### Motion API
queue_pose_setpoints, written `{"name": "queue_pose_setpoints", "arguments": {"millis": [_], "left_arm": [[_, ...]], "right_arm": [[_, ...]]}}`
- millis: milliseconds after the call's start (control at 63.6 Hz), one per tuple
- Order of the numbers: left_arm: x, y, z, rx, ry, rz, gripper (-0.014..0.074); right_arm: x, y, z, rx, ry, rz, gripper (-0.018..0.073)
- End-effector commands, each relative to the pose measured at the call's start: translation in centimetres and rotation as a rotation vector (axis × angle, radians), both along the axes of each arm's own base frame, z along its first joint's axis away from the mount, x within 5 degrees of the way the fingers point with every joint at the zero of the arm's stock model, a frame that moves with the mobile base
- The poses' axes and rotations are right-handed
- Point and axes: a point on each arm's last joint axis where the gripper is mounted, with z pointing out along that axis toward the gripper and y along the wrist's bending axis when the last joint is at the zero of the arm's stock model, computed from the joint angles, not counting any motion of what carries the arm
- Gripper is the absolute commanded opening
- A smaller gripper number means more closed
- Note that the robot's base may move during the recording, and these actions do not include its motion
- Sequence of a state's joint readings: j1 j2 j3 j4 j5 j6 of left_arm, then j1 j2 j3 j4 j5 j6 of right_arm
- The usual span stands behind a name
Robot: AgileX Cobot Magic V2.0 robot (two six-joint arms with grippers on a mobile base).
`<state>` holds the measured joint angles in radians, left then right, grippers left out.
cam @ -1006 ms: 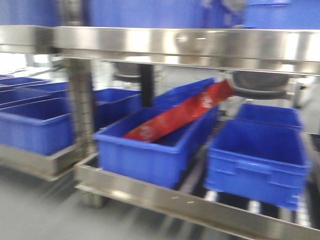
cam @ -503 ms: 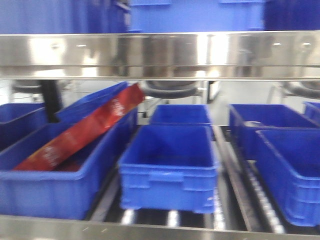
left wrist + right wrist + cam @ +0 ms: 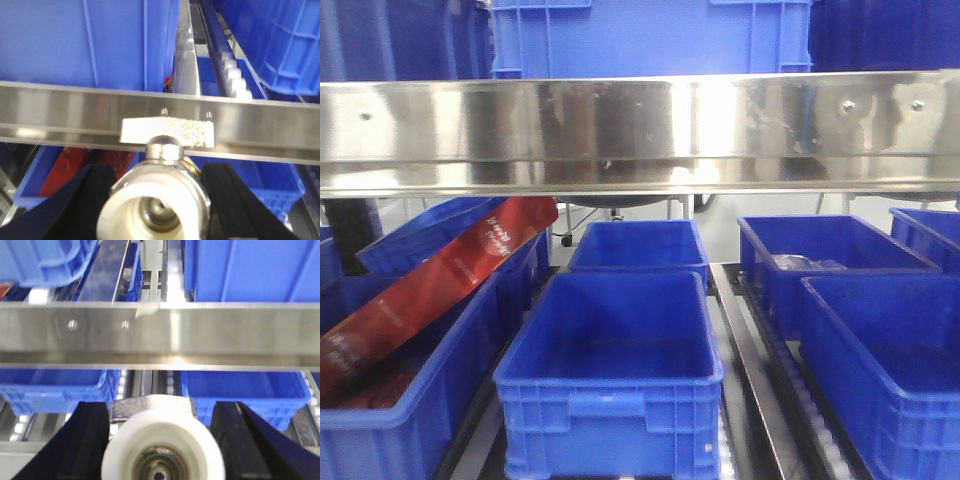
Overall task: Place valve from conveyor to right shelf box
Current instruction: 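Move both held valves over the blue bins on the shelf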
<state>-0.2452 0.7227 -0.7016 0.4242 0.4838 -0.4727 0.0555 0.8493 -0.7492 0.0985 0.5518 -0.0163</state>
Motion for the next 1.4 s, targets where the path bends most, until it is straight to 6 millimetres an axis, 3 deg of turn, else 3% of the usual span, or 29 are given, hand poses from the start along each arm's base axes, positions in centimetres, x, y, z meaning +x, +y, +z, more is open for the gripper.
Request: {"name": "queue_pose_setpoints", "arguments": {"millis": [0,1383], "left_arm": [[-0.03,-0.10,0.65,-0.014,-0.055,-0.014,-0.0111],[-0.03,-0.10,0.65,-0.014,-0.055,-0.014,-0.0111]], "right_arm": [[0.08,-0.10,1.07,-0.004,-0.089,-0.007,-0.0162],[0.08,-0.10,1.07,-0.004,-0.089,-0.007,-0.0162]]}}
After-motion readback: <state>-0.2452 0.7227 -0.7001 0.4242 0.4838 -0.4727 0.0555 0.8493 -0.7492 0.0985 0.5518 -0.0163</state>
